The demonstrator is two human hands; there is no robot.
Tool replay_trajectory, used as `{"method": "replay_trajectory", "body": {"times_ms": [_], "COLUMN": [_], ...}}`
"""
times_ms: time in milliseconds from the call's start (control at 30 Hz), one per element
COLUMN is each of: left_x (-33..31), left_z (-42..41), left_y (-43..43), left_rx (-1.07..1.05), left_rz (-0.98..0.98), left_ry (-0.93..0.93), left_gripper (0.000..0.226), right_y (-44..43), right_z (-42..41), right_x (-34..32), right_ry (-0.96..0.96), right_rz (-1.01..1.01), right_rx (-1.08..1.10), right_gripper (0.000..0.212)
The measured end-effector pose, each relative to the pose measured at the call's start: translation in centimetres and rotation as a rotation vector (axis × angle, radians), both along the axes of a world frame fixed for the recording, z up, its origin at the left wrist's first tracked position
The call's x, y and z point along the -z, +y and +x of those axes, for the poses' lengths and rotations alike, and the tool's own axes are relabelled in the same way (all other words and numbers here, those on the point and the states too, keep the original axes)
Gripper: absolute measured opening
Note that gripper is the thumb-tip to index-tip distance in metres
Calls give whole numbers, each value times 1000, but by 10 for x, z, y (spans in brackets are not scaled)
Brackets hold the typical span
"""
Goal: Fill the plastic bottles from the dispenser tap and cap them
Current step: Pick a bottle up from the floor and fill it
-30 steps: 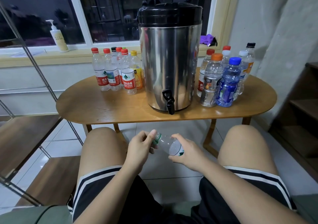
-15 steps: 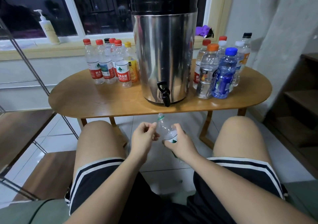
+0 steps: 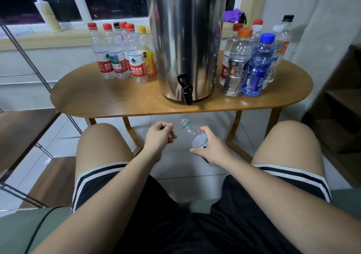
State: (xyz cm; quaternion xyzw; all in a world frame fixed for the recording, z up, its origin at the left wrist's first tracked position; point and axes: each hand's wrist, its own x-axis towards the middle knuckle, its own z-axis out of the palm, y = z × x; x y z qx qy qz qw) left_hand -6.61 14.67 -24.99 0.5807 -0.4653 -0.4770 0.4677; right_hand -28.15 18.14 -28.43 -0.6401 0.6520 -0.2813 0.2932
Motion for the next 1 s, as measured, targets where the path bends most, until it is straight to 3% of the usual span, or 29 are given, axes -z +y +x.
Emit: {"method": "replay_trajectory", "body": {"times_ms": [267,533,867,1000], "left_x": [36,131,254,312], "left_z": [-3,23,41,41], "left_y": [-27,-50,-43,-32], "left_rx": [189,250,196,297], "left_rz": [115,384,643,765], "left_ry": [-208,-312,-475,-565], "left_gripper": [12,9,7,12], "right_y": [-16,-44,-71,-70], "right_z": [-12,-25,0,-1], "right_x": [21,97,172,187], "right_ry": [121,257,196,188], "right_rz": [77,205,347,383], "right_rx": [-224,-429,-566,-552], "right_gripper": [71,77,71,70]}}
